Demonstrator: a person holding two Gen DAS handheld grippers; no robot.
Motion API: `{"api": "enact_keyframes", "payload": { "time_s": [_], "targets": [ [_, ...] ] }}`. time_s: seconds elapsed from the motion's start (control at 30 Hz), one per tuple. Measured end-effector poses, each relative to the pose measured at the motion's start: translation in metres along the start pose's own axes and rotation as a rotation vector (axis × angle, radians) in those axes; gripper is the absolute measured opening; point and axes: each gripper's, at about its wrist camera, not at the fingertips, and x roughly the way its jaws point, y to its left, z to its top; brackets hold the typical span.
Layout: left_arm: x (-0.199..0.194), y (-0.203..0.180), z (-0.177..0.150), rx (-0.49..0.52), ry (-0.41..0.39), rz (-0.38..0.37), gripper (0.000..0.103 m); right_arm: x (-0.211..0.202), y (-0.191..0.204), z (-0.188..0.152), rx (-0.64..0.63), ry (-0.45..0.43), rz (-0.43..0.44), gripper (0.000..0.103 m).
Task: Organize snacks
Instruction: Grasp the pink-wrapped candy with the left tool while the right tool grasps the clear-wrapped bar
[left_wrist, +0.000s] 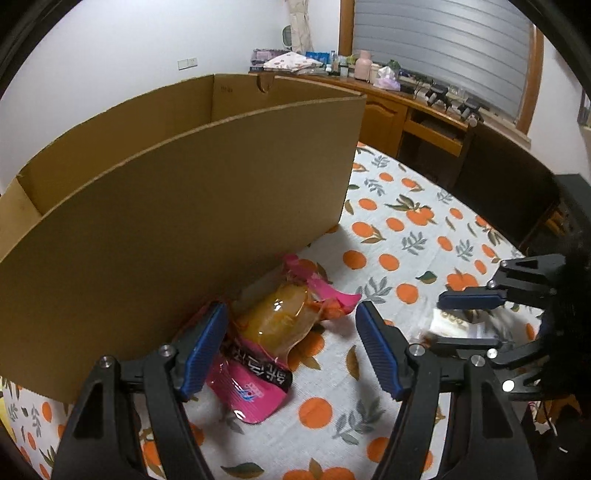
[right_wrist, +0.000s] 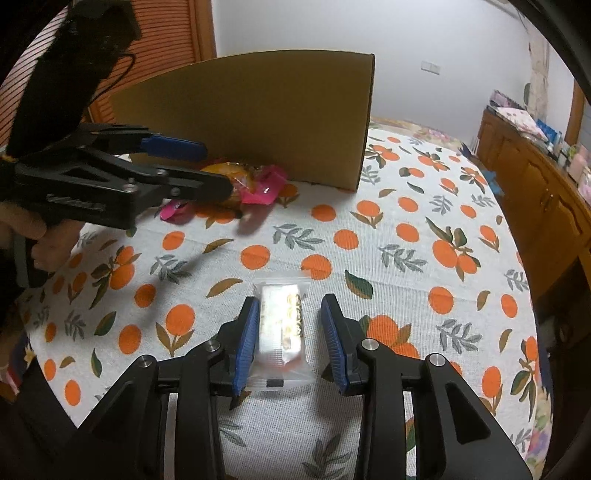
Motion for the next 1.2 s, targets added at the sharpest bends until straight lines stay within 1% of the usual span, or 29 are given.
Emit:
{"api": "enact_keyframes", "payload": {
  "time_s": [0.03,0.17,0.27,0.33,0.4,0.43,0.47,0.5,0.53,0.57,0.6,0.67,0.77,0.83,0.97,1.2],
  "targets": [
    [0.002,0.0,0.0,0.005,0.006,0.002,0.072,0.0,0.0,0.0,0.0,0.0,0.0,0.034],
    [0.014,-0.004,-0.002,0.045,0.039,0.057,0.072,0.0,-0.002,0.0,0.009,-0.002,0.009,0.034],
    [0.018,-0.005,-0.004,0.056,0.064,0.083,0.072,0.0,-0.002,0.0,0.008,-0.003,0.007,0.034],
    [0.018,-0.007,-0.004,0.065,0.06,0.087,0.072,0.001,-0.002,0.0,0.006,-0.002,0.005,0.034],
    [0.019,-0.008,-0.004,0.068,0.061,0.094,0.071,0.001,-0.002,0.0,0.006,-0.002,0.005,0.034],
    [0.02,-0.01,-0.004,0.068,0.063,0.098,0.068,0.001,-0.002,0.0,0.006,-0.002,0.005,0.034],
    [0.02,-0.009,-0.004,0.069,0.065,0.105,0.063,0.001,-0.002,0.0,0.006,-0.002,0.005,0.034],
    [0.02,-0.009,-0.004,0.065,0.069,0.107,0.062,0.001,-0.001,0.0,0.006,-0.002,0.005,0.034],
    [0.021,-0.008,-0.004,0.06,0.072,0.103,0.059,0.001,-0.002,0.0,0.005,-0.002,0.004,0.034],
    [0.02,-0.007,-0.004,0.05,0.069,0.1,0.053,0.001,-0.002,0.0,0.005,-0.002,0.005,0.034],
    [0.018,-0.006,-0.005,0.042,0.065,0.094,0.05,0.001,-0.002,0.0,0.006,-0.003,0.005,0.034],
    [0.015,-0.006,-0.008,0.041,0.057,0.08,0.047,0.001,-0.002,0.0,0.007,-0.003,0.008,0.034],
    [0.01,-0.007,-0.012,0.048,0.046,0.084,0.044,0.001,-0.002,0.0,0.008,-0.003,0.009,0.034],
    [0.004,-0.009,-0.015,0.037,0.03,0.074,0.043,0.001,-0.002,0.0,0.008,-0.003,0.009,0.034],
    [-0.009,-0.012,-0.029,0.014,0.029,0.035,0.043,0.001,-0.002,0.0,0.009,-0.003,0.01,0.034],
    [-0.031,-0.015,-0.05,-0.001,0.016,0.036,0.043,0.001,-0.002,0.0,0.008,-0.003,0.011,0.035]
  ]
}}
